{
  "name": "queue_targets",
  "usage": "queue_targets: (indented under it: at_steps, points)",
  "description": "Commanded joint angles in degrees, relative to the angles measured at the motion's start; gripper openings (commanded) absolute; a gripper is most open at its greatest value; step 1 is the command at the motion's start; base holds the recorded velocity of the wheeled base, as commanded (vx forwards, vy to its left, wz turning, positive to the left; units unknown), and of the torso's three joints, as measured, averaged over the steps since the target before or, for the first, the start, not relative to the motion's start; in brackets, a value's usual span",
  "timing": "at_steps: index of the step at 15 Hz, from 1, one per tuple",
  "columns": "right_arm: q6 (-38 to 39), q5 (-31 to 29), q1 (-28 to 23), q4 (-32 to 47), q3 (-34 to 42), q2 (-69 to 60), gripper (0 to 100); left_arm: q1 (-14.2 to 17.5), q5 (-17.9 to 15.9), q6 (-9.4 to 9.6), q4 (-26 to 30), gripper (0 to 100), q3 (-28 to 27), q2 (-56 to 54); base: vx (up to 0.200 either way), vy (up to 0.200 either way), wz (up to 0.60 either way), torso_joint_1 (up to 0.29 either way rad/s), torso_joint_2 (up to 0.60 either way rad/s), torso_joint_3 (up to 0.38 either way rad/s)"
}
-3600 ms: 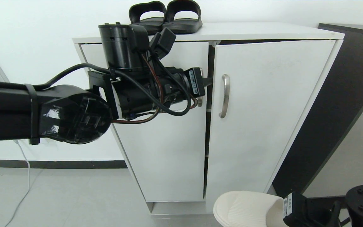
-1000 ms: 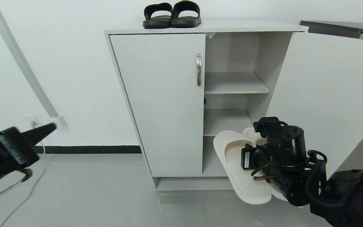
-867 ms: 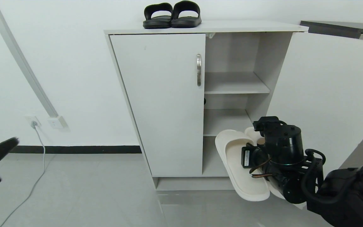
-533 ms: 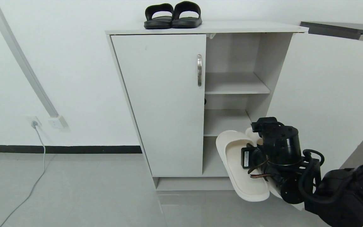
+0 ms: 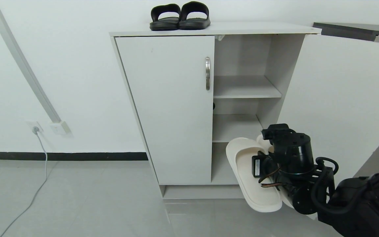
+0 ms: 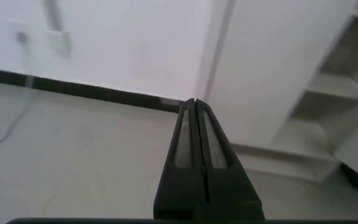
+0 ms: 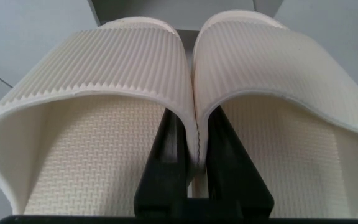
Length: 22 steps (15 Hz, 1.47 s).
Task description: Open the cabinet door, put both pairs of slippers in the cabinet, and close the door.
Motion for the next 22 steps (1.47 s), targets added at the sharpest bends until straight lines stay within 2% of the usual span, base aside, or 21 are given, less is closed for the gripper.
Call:
queue_targets:
  at_steps: [1,3,5,6,11,14,17,22]
  points:
    - [0.0,-0.1,0.0,0.0,0.1,-0.1,0,0.1,-5.6,0.67,1.8,0,0.2,-1.4,0.0,0.0,0.0,0.0,0.0,0.0]
    - [0.0,0.0,0.0,0.0,0.2,0.0,0,0.1,-6.2,2.6,1.7,0,0.2,-1.4,0.0,0.0,0.0,0.0,0.0,0.0]
    - [0.0,0.1,0.1,0.0,0.6,0.1,0,0.1,-9.3,2.86,1.7,0,0.2,-1.3,0.0,0.0,0.0,0.0,0.0,0.0]
    - [-0.2,0.2,0.2,0.0,0.9,0.1,0,0.1,-9.4,2.95,1.7,0,0.2,-1.4,0.0,0.0,0.0,0.0,0.0,0.0]
    - [-0.9,0.3,0.7,-0.3,-1.7,3.1,0,0.1,-9.3,2.51,1.6,0,0.2,-1.4,0.0,0.0,0.0,0.0,0.0,0.0]
    - [-0.9,0.0,-0.1,-6.6,-3.3,7.8,0,0.1,-9.3,2.51,1.6,0,0.2,-1.4,0.0,0.0,0.0,0.0,0.0,0.0]
    - [-0.9,-2.2,-1.0,-7.6,-8.2,12.3,0,0.1,-9.3,2.51,1.6,0,0.2,-1.4,0.0,0.0,0.0,0.0,0.0,0.0]
    - [-0.9,-2.4,-1.1,-7.6,-9.7,14.6,0,0.1,-9.3,2.42,1.7,0,0.2,-1.3,0.0,-0.2,0.0,0.004,0.0,0.001]
